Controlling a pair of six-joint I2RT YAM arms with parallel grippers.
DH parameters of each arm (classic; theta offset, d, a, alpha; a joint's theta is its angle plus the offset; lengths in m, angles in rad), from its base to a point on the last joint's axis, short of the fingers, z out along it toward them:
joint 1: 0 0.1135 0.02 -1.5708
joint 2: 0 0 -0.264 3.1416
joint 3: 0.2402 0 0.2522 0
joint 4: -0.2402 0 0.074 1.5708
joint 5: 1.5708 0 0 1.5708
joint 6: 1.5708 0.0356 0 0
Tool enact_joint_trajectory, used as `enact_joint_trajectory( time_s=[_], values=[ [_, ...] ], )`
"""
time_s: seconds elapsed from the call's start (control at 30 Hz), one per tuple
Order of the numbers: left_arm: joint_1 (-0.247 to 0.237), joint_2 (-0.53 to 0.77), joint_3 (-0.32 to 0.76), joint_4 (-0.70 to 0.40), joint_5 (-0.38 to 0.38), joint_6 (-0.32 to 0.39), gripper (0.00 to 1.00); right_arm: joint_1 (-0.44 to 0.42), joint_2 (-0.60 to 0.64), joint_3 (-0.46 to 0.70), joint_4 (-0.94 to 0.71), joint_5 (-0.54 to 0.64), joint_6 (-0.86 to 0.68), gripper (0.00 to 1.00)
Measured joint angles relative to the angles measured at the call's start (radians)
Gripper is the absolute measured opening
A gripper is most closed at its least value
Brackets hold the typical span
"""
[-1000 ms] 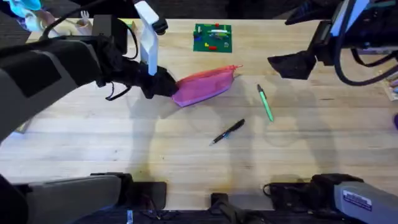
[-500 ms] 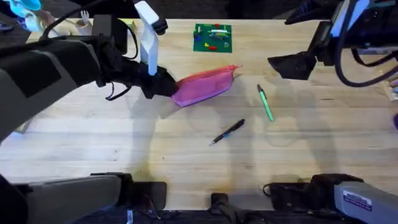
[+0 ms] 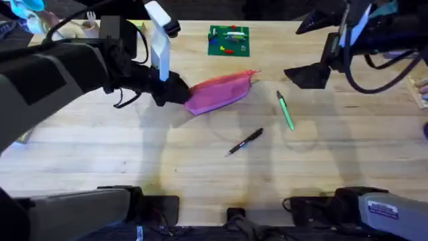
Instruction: Unzip the bag, pick up the pens from the table one at a time and place them inside, then zip the bag closed.
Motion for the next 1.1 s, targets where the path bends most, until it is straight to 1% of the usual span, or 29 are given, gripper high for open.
enact_joint_trajectory(
  time_s=[0.27,0.53,0.73,0.83,1.1],
  values=[
    [0.0,0.0,0.0,0.0,0.0,0.0,0.042,0.004,0.071,0.0,0.007,0.0,-0.01,0.998],
    [0.0,0.0,0.0,0.0,0.0,0.0,0.042,0.061,0.098,0.0,0.01,0.0,-0.127,0.998],
    [0.0,0.0,0.0,0.0,0.0,0.0,0.042,0.093,0.135,0.0,0.011,-0.002,-0.177,0.997],
    [0.0,0.0,0.0,0.0,0.0,0.0,0.042,0.093,0.175,0.0,0.023,-0.003,-0.188,0.997],
    [0.0,0.0,0.0,0.0,0.0,0.0,0.042,0.111,0.232,0.0,0.088,-0.003,-0.192,0.998]
  ],
)
